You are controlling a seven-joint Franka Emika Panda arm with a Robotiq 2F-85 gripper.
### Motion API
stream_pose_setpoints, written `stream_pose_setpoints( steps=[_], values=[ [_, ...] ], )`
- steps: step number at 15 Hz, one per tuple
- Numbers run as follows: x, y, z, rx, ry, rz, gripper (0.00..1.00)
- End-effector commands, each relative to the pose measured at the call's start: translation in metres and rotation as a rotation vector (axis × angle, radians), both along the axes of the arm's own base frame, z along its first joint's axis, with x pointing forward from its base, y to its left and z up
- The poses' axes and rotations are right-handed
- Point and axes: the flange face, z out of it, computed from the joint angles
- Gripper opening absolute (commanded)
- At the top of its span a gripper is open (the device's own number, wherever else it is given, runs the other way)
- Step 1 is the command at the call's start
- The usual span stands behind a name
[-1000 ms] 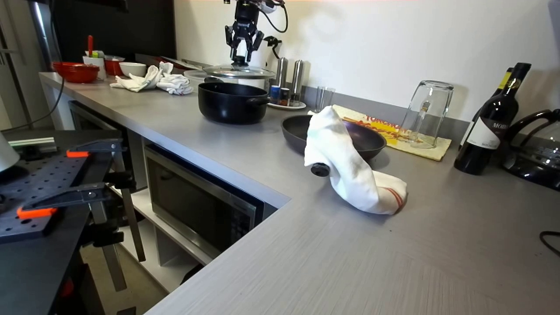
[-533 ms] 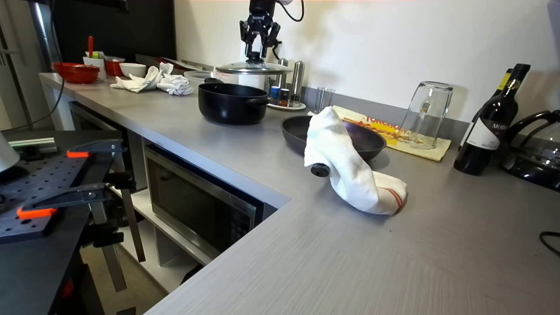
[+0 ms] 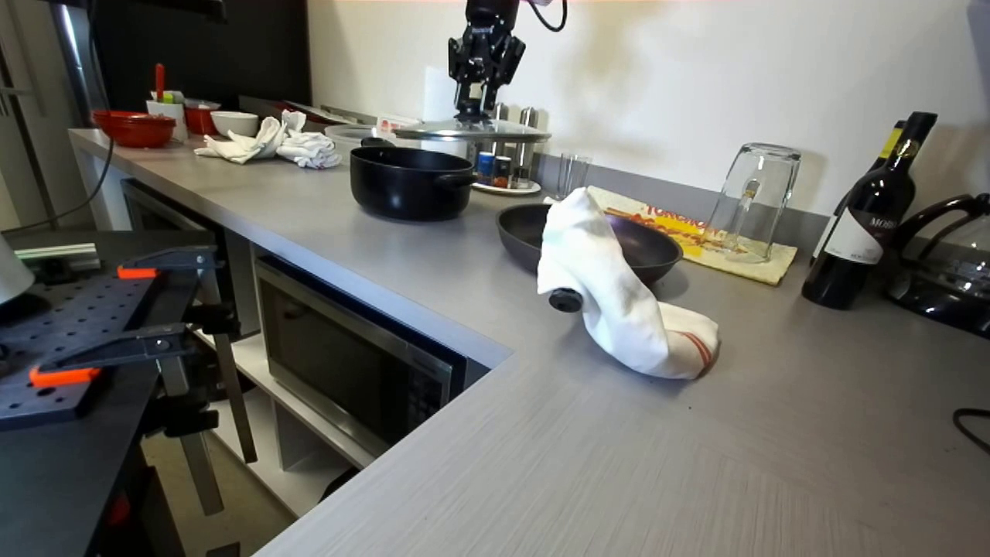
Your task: Pick up the lid from the pot and put it on the counter
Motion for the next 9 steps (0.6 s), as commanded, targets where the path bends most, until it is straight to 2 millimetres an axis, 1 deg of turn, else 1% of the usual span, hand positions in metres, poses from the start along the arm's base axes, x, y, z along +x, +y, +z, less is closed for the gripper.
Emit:
stream_pose_setpoints(
  steps=[1, 4, 5, 7, 9],
  values=[
    [-0.021, -0.046, 0.012, 0.030, -0.036, -0.096, 0.25],
    [-0.033, -0.087, 0.004, 0.056, -0.047, -0.175, 0.25],
    [-0.037, -0.098, 0.001, 0.065, -0.047, -0.198, 0.25],
    [-0.047, -0.113, -0.007, 0.084, -0.047, -0.237, 0.25],
    [-0.061, -0.117, -0.016, 0.098, -0.045, -0.259, 0.25]
  ],
)
